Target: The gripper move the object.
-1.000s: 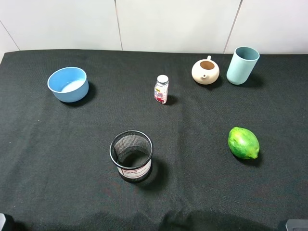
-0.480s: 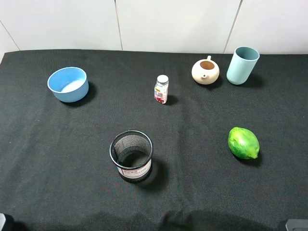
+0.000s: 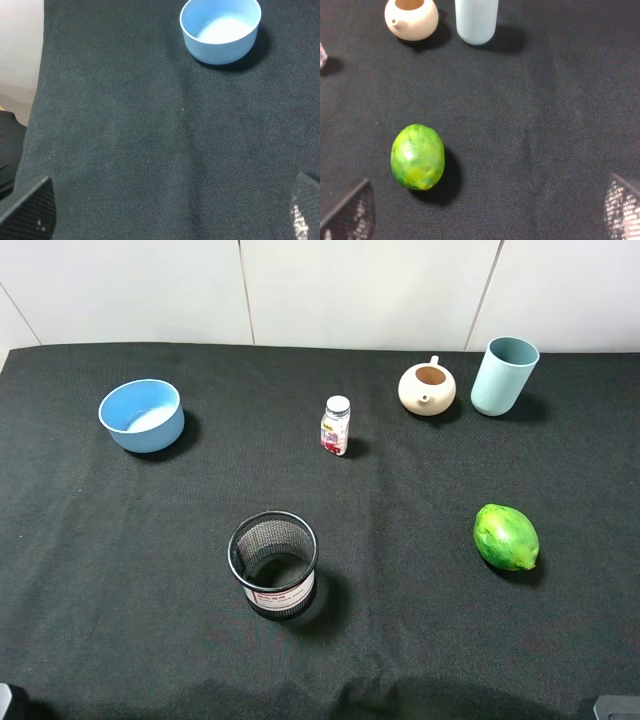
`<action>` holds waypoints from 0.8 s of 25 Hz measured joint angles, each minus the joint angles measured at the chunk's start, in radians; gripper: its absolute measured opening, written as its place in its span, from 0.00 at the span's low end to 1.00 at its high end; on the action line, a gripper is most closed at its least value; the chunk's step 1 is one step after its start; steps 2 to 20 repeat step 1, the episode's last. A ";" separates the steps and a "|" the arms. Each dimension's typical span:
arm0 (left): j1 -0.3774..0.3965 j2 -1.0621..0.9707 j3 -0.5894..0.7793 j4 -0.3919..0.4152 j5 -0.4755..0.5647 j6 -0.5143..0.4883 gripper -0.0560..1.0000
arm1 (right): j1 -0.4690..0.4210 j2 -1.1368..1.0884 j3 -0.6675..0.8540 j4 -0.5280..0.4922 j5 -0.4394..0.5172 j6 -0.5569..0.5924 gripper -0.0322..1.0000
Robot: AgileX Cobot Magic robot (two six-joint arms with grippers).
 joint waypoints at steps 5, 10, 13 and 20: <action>0.000 0.000 0.000 0.000 0.000 0.000 0.99 | 0.000 0.000 0.001 0.000 -0.003 0.005 0.70; 0.000 0.000 0.000 0.000 0.000 0.000 0.99 | 0.000 0.000 0.001 0.000 -0.003 0.005 0.70; 0.000 0.000 0.000 0.000 0.000 0.000 0.99 | 0.000 0.000 0.001 0.000 -0.003 0.005 0.70; 0.000 0.000 0.000 0.000 0.000 0.000 0.99 | 0.000 0.000 0.001 0.000 -0.003 0.005 0.70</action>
